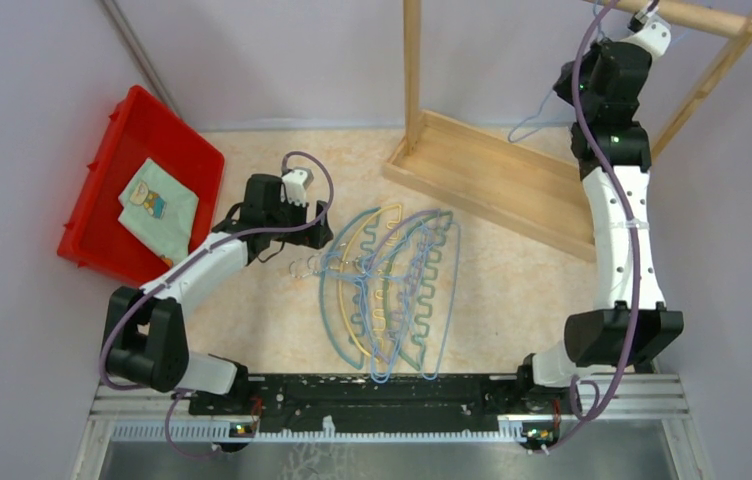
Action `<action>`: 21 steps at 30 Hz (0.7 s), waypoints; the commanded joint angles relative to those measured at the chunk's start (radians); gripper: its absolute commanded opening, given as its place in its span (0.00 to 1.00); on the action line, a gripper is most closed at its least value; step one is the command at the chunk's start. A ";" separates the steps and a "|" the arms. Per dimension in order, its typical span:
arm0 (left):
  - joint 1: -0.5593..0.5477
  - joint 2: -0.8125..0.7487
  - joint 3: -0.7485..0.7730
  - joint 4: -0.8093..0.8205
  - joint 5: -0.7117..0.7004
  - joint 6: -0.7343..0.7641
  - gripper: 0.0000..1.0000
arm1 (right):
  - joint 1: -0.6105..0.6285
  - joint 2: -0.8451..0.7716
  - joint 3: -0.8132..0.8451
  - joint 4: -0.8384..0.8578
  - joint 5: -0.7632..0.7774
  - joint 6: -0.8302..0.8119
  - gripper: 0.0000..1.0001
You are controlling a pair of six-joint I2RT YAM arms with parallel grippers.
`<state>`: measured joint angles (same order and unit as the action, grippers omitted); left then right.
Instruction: Organize the hangers
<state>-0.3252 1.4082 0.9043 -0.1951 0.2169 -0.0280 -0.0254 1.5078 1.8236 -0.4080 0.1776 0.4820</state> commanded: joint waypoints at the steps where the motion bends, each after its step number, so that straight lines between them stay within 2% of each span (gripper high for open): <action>1: -0.004 0.004 0.020 0.000 0.009 0.011 0.99 | -0.023 -0.063 -0.068 -0.061 0.001 -0.002 0.13; 2: -0.005 0.005 0.019 0.001 0.012 0.010 0.99 | -0.023 -0.077 -0.084 -0.059 0.003 -0.001 0.30; 3: -0.005 0.006 0.019 0.000 0.014 0.009 0.99 | -0.024 -0.096 -0.099 -0.058 0.005 0.000 0.39; 5: -0.005 0.005 0.018 0.000 0.017 0.007 0.99 | -0.024 -0.137 -0.129 -0.060 0.014 0.001 0.63; 6: -0.005 0.003 0.016 0.001 0.019 0.007 0.99 | -0.024 -0.157 -0.138 -0.067 0.018 0.000 0.70; 9: -0.004 0.000 0.013 0.003 0.020 0.004 0.99 | -0.024 -0.201 -0.141 -0.109 0.021 -0.014 0.75; 15: -0.005 -0.003 0.011 0.005 0.022 -0.014 0.99 | -0.019 -0.310 -0.158 -0.225 -0.006 -0.030 0.78; 21: -0.005 0.010 0.019 0.013 0.032 -0.028 0.99 | -0.016 -0.443 -0.224 -0.358 0.012 -0.117 0.79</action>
<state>-0.3252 1.4082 0.9043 -0.1947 0.2268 -0.0383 -0.0414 1.1492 1.6253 -0.6689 0.1791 0.4397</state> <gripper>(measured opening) 0.996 0.784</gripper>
